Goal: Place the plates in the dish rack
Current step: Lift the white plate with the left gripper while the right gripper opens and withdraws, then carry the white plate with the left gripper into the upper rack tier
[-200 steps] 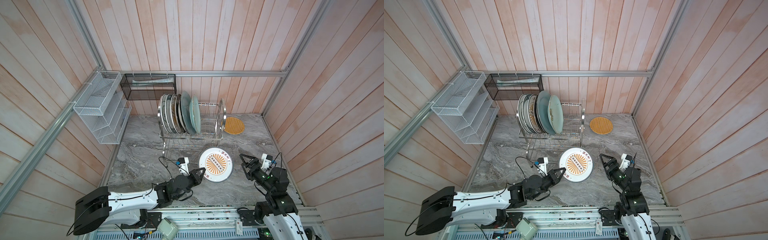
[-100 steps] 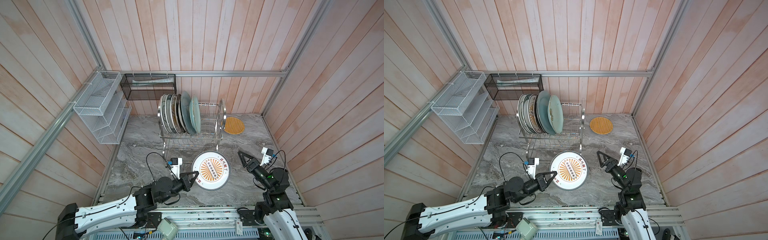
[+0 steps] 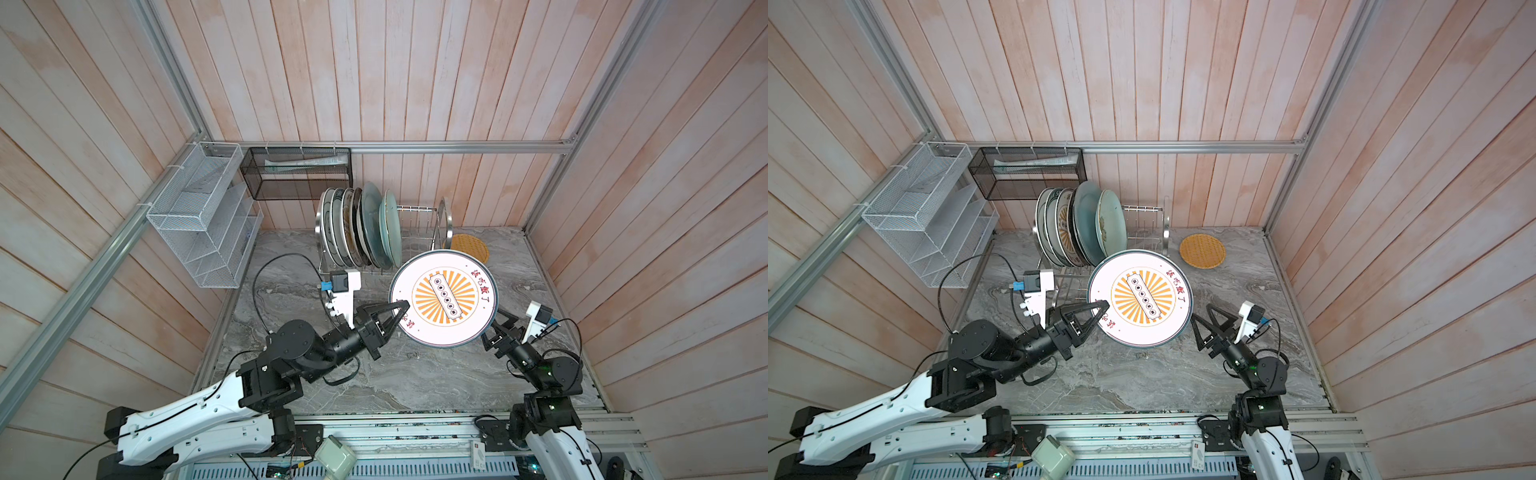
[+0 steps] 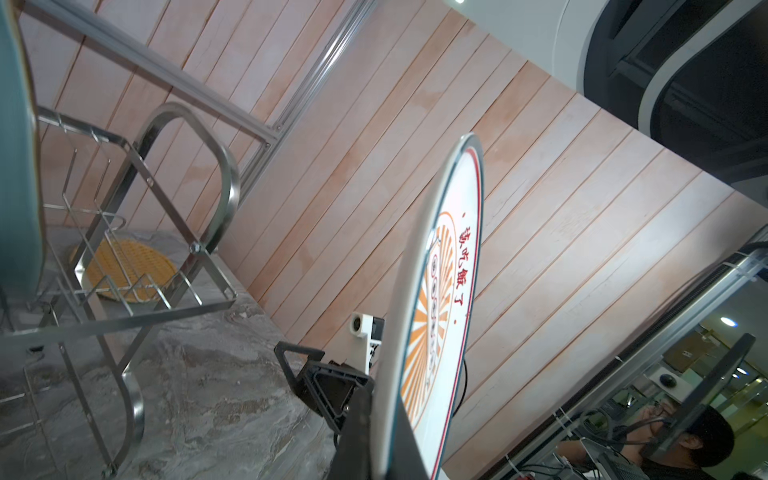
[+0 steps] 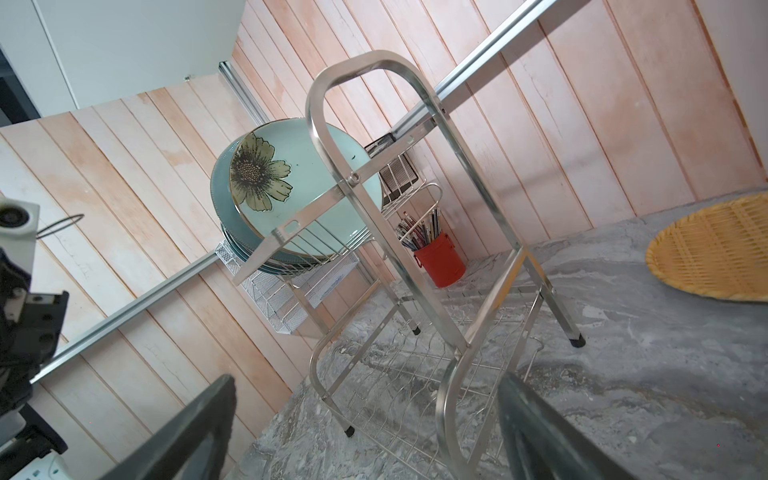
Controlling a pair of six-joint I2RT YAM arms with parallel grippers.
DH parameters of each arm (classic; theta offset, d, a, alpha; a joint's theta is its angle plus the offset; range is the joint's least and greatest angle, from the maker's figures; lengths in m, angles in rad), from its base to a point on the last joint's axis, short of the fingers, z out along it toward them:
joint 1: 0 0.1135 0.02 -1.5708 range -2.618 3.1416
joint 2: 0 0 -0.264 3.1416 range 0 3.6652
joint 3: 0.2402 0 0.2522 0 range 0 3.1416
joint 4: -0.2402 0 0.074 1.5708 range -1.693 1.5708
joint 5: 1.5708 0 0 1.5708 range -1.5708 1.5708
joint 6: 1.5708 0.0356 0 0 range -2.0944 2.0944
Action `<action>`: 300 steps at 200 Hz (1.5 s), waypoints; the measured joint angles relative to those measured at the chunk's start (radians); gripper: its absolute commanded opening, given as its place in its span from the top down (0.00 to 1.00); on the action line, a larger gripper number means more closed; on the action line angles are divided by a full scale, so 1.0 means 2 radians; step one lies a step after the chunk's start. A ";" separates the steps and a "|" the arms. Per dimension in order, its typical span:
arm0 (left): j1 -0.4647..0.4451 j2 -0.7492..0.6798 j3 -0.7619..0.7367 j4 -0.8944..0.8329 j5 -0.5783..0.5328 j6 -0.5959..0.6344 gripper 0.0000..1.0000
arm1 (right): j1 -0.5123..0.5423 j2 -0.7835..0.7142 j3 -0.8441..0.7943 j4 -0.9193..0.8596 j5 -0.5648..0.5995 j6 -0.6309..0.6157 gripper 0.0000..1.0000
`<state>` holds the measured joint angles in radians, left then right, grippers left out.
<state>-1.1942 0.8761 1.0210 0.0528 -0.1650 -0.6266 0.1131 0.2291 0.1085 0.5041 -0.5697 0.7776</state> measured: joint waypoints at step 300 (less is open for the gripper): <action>0.008 0.460 0.461 0.002 -0.624 0.528 1.00 | 0.021 -0.045 -0.049 0.035 -0.004 -0.085 0.02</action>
<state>-1.1786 1.7969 1.9423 0.0563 -1.4132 0.4301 0.1547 0.1394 0.0097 0.5751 -0.5770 0.6075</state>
